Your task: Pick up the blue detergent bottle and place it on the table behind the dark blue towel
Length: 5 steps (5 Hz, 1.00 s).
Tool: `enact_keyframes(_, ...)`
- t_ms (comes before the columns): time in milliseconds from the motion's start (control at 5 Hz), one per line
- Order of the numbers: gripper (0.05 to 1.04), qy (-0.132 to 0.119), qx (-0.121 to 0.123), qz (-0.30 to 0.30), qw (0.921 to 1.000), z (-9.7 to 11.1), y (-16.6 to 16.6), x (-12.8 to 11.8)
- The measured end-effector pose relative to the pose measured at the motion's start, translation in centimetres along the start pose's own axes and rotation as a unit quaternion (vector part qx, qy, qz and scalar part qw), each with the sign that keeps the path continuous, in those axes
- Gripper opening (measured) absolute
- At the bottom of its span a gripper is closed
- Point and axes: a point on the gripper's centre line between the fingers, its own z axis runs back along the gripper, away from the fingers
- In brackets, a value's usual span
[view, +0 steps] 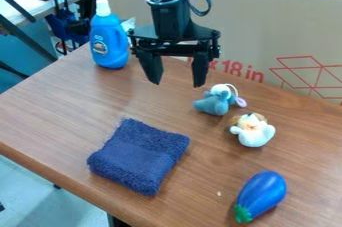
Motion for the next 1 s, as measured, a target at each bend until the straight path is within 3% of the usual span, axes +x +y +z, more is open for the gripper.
enact_keyframes(200,1.001,0.013,0.005,0.002,0.9999,-0.8,0.3,-0.3)
enact_keyframes(400,1.001,0.007,0.016,0.028,0.9995,-0.8,2.9,1.9)
enact_keyframes(600,1.001,-0.023,0.033,0.058,0.9975,0.3,6.0,4.6)
enact_keyframes(800,1.001,-0.028,0.052,0.06,0.9965,0.6,7.8,6.7)
enact_keyframes(1000,1.001,-0.012,0.08,0.073,0.994,0.8,10.3,8.4)
